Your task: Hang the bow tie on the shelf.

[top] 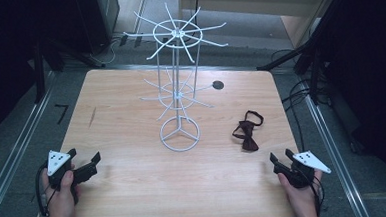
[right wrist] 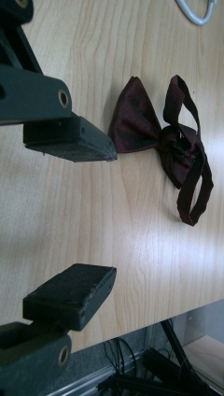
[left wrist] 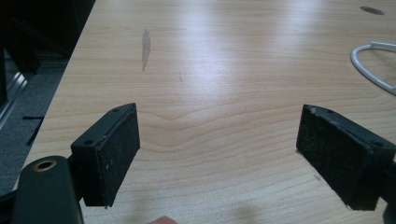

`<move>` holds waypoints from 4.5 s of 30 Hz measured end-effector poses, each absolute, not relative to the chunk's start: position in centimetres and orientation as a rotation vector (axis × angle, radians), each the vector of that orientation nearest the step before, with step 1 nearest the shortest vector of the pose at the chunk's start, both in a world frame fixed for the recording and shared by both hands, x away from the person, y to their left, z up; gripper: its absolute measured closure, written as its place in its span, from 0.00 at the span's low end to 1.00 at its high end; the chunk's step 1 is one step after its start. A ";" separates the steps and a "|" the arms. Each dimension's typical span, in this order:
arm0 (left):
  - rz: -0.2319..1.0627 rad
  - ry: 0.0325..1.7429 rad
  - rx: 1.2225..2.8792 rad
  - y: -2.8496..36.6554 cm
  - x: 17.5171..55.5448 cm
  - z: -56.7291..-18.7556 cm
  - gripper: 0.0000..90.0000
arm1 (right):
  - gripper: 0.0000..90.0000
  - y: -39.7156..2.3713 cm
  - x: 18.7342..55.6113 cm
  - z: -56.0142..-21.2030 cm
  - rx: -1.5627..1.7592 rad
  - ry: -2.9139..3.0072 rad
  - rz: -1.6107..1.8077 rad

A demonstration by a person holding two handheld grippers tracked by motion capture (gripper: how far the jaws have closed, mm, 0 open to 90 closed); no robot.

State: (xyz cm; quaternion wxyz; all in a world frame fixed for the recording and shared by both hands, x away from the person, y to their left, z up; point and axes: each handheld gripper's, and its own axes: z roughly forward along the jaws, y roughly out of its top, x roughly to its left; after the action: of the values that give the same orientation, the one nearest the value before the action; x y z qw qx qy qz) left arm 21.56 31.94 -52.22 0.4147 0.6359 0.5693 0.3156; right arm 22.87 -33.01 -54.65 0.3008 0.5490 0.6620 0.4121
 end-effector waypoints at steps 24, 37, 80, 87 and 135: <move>0.811 1.435 1.622 31.6 21.5 -52.2 0.16 | 0.58 -30.0 27.5 -50.5 1.533 1.961 1.017; 0.812 1.428 1.628 31.5 21.4 -52.2 0.16 | 0.61 -26.5 32.3 -48.9 1.613 2.074 0.815; 0.808 1.424 1.625 31.6 21.5 -52.2 0.17 | 0.85 -24.7 32.6 -49.3 1.588 1.975 1.044; 0.807 1.426 1.626 31.6 21.5 -52.2 0.17 | 0.85 -23.8 31.0 -47.5 1.474 1.917 1.181; 0.822 1.419 1.630 31.4 21.4 -52.2 0.17 | 0.85 -17.5 28.0 -40.9 1.165 1.770 1.466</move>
State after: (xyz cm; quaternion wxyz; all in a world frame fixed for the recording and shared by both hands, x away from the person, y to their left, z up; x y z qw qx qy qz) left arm 21.40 31.43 -52.24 0.4031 0.6452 0.5617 0.3252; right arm 28.03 -17.51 -40.87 0.2789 0.4341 0.6596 0.5464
